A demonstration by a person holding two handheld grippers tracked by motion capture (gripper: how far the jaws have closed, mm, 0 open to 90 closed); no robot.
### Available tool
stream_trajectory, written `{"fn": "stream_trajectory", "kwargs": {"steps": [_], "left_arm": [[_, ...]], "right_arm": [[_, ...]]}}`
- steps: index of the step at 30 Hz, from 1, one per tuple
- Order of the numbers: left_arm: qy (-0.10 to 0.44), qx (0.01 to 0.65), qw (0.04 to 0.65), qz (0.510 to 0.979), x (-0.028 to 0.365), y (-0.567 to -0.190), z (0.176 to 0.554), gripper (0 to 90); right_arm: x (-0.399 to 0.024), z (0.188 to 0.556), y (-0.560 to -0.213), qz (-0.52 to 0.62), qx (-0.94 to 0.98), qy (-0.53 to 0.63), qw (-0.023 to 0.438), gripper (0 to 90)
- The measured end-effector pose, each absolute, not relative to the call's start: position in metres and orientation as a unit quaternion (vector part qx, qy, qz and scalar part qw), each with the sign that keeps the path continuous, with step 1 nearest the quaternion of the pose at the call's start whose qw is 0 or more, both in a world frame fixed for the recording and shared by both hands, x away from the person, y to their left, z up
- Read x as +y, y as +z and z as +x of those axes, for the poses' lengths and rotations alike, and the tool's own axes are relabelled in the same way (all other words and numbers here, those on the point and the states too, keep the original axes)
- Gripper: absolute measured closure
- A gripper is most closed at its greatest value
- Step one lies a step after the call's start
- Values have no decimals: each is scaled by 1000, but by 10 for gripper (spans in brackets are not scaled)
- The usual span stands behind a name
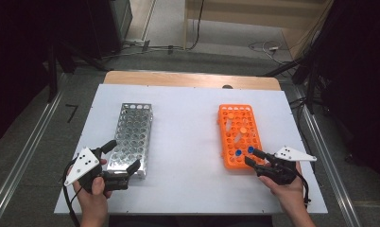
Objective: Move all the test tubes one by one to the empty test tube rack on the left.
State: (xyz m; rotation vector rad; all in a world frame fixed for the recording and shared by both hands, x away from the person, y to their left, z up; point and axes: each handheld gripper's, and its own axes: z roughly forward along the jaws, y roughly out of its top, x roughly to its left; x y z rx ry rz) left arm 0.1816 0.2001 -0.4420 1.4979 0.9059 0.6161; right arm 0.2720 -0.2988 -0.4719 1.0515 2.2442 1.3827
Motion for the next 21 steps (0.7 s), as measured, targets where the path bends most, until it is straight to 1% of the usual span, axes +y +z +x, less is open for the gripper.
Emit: {"fn": "stream_trajectory", "kwargs": {"steps": [3,6,11,15,21], "left_arm": [[261,385,601,650,195,-441,181,0],[256,383,599,655,190,-440,181,0],[249,377,598,662,181,-440,181,0],[249,372,596,667,173,-441,182,0],[250,370,586,676,162,-441,183,1]], "right_arm": [[-295,272,-475,360,788,476,152,577],[-292,271,-476,360,792,466,159,609],[-290,273,-480,366,793,455,172,630],[-289,273,-480,363,793,458,169,660],[-284,273,-483,358,798,453,172,665]]}}
